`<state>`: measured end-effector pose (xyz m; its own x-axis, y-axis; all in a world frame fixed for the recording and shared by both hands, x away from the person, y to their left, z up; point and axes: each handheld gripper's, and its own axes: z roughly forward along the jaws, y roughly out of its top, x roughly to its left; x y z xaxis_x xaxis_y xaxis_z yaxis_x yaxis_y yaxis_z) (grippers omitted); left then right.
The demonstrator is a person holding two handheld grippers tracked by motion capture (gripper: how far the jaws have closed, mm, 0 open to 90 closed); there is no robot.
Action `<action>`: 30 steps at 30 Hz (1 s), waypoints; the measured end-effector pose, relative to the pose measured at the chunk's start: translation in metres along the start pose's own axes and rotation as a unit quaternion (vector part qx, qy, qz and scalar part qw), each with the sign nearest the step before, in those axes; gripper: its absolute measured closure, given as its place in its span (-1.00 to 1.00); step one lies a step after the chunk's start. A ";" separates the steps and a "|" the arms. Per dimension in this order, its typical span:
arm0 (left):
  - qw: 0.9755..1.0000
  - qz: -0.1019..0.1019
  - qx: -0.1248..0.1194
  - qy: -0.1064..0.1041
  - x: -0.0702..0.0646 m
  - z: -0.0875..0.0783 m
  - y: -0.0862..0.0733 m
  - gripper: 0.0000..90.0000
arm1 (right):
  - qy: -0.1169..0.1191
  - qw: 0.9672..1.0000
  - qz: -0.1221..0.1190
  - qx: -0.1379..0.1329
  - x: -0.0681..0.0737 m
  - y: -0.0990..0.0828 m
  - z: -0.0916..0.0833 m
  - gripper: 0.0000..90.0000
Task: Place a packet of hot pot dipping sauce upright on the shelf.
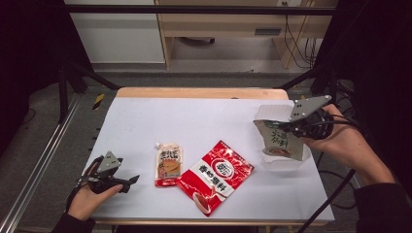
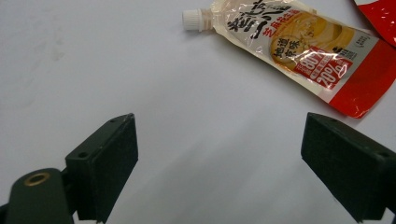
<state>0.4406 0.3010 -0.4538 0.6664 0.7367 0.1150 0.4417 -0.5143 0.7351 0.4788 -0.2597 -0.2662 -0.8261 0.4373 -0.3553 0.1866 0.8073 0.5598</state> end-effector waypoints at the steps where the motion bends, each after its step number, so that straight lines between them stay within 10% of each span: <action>1: 1.000 0.000 0.000 0.000 0.000 0.000 0.000 -0.76 | 0.001 1.000 -0.001 0.001 0.000 0.000 0.000 1.00; 30: 1.000 0.002 0.001 0.000 -0.001 0.000 0.000 -0.75 | 0.007 1.000 0.010 0.013 -0.003 -0.021 0.000 0.99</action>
<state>0.4405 0.3002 -0.4541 0.6680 0.7348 0.1173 0.4410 -0.5179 0.7331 0.4771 -0.2779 -0.2766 -0.8295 0.4486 -0.3328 0.2177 0.8083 0.5471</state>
